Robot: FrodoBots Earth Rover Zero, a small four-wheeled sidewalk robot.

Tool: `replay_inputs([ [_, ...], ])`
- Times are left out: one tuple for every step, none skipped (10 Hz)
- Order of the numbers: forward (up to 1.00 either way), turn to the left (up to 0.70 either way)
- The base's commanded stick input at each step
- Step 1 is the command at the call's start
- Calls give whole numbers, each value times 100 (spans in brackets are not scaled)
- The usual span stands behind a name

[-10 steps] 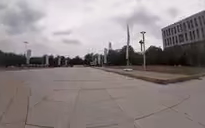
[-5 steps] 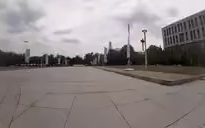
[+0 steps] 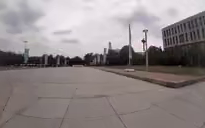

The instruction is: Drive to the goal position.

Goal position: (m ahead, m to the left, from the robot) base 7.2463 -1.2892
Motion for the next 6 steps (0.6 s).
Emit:
replay_inputs([
  [60, 14],
  [60, 15],
  [60, 15],
  [60, 15],
  [60, 10],
  [60, 0],
])
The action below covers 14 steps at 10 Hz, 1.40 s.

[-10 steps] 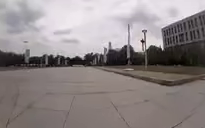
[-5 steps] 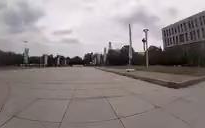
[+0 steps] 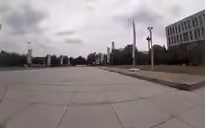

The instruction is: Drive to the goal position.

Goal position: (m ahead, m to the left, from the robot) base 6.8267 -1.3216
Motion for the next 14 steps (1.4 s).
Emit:
replay_inputs([
  [60, 0],
  [60, 0],
  [60, 0],
  [60, 0],
  [60, 0],
  [60, 0],
  [60, 0],
  [60, 0],
  [60, 0],
  [60, 0],
  [60, 0],
  [60, 0],
  [60, 0],
  [60, 0],
])
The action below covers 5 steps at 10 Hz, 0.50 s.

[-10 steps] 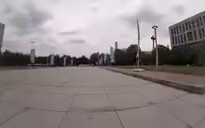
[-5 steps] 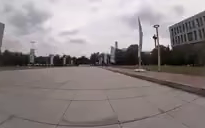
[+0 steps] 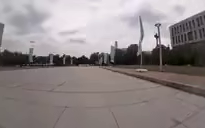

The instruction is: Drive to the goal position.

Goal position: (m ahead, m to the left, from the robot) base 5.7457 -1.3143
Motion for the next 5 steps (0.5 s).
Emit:
replay_inputs([
  [60, 0],
  [60, 0],
  [60, 0],
  [60, 0],
  [60, 0],
])
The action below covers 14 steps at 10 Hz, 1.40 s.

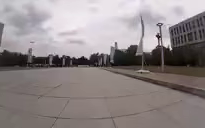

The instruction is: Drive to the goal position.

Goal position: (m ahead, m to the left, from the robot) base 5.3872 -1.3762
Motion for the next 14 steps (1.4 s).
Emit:
replay_inputs([
  [60, 0],
  [60, 0],
  [60, 0],
  [60, 0],
  [60, 0],
  [60, 0],
  [60, 0],
  [60, 0],
  [60, 0],
  [60, 0],
  [60, 0],
  [60, 0],
  [60, 0],
  [60, 0],
])
